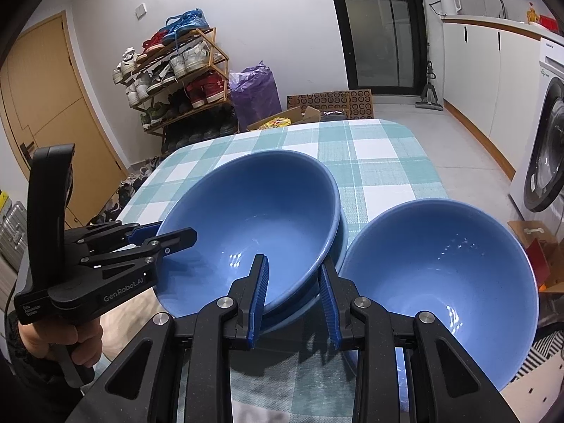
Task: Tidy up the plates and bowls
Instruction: 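Carry both blue bowls side by side toward the cream plate stack, then lower both blue bowls onto the tablecloth and open both grippers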
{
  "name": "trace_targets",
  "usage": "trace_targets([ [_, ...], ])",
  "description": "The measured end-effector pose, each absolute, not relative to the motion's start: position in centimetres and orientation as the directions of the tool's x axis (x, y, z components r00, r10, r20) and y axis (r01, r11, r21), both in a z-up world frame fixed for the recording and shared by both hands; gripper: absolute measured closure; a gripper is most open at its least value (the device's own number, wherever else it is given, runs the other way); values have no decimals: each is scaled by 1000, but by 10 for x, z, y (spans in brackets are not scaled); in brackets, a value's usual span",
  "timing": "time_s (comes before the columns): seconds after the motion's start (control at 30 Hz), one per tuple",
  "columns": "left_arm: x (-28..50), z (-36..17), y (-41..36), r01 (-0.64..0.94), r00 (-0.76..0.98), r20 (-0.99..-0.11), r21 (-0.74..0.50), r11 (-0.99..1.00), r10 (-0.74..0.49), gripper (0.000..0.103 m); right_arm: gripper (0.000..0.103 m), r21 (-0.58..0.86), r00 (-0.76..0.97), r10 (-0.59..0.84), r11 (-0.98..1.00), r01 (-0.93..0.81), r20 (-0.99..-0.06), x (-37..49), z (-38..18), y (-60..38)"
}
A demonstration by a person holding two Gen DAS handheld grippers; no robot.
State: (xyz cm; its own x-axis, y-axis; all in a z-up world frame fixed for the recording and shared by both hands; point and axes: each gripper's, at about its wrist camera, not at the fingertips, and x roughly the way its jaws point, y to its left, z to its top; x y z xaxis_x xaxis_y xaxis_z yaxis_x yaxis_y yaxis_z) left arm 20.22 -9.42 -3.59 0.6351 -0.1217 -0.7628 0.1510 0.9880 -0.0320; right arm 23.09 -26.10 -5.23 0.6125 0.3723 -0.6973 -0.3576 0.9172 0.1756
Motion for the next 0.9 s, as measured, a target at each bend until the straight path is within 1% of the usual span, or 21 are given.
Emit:
trace_targets([
  [0.3,201,-38,-96,155,634,-765,-16,988,-112,78,73,144,616,351,922,-360,-705,229,-53,-259],
  [0.4,201,-38,-97,159,631,-767,-14,987,-113,75,72,142,615,350,921,-362,-706,230,-54,-260],
  [0.47,201,-39,-98,166,628,-770,-11,986,-114,72,69,138,616,346,923,-360,-708,230,-54,-260],
  [0.63,201,-40,-98,168,625,-772,-12,986,-116,71,68,133,620,341,925,-356,-707,231,-54,-261],
  [0.9,201,-41,-96,163,625,-773,-11,987,-112,62,68,144,638,344,928,-344,-689,228,-49,-269],
])
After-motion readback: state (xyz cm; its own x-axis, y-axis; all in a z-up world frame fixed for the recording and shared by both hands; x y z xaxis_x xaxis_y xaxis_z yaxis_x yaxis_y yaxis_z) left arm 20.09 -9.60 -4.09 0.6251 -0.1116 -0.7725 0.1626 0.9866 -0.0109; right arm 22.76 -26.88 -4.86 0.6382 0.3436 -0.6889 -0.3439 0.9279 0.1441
